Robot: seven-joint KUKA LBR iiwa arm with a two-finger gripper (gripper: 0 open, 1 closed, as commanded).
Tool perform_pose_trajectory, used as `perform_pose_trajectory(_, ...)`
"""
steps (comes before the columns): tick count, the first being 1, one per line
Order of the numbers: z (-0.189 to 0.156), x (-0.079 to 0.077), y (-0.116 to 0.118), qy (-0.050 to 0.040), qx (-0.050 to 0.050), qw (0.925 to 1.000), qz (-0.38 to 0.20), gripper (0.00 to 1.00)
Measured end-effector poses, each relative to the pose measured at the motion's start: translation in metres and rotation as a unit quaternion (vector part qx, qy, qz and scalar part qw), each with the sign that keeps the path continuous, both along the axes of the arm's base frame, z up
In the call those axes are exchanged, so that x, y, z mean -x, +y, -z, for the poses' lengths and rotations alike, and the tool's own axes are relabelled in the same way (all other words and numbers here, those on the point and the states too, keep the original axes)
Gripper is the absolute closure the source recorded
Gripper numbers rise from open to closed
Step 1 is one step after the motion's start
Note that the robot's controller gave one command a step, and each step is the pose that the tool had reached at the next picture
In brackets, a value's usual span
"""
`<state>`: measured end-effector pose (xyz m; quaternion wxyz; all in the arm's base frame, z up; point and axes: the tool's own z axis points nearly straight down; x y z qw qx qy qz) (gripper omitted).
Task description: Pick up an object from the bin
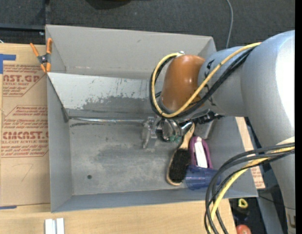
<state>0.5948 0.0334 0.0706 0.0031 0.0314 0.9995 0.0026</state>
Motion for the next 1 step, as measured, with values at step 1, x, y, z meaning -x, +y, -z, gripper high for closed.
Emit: perform_pose_trajectory(1,0.0000,0.0000,0.0001,0.0000,0.000,1.0000,0.000,1.00)
